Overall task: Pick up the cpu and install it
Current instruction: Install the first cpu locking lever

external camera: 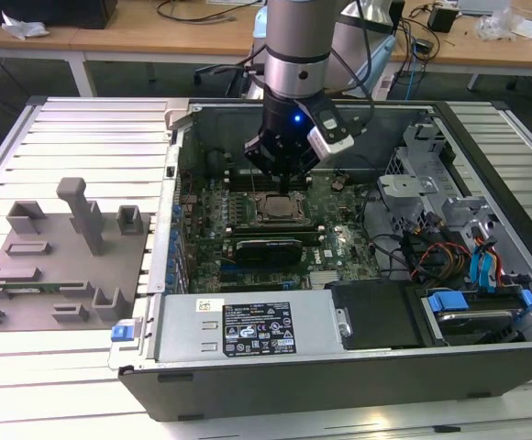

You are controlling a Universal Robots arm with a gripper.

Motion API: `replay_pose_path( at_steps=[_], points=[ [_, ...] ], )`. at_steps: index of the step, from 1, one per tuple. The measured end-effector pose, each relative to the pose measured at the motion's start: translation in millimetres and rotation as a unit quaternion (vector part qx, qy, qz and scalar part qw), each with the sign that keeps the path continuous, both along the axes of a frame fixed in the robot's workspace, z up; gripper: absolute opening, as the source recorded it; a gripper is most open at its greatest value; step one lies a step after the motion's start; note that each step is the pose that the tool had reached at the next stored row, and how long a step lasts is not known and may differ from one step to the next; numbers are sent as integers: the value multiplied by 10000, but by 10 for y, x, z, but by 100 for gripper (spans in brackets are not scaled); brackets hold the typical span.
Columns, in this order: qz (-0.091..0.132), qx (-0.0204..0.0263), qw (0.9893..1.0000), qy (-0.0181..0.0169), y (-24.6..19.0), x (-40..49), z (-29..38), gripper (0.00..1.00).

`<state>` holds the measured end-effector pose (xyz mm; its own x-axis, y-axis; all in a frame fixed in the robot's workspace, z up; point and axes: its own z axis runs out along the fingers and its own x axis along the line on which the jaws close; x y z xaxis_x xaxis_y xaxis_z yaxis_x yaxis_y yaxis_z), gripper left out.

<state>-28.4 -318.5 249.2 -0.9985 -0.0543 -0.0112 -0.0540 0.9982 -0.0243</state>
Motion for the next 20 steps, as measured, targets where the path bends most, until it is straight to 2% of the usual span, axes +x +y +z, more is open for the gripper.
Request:
replay_pose_path(
  at_steps=[4,5,6,7,8,20],
  points=[
    [0,0,10000,0,0,0,5,11],
    [0,0,10000,0,1,0,153,11],
    [0,0,10000,0,1,0,258,11],
    [0,1,10000,-1,1,0,277,11],
    [0,0,10000,0,1,0,288,11],
    [0,0,10000,0,1,-332,292,11]
  ],
)
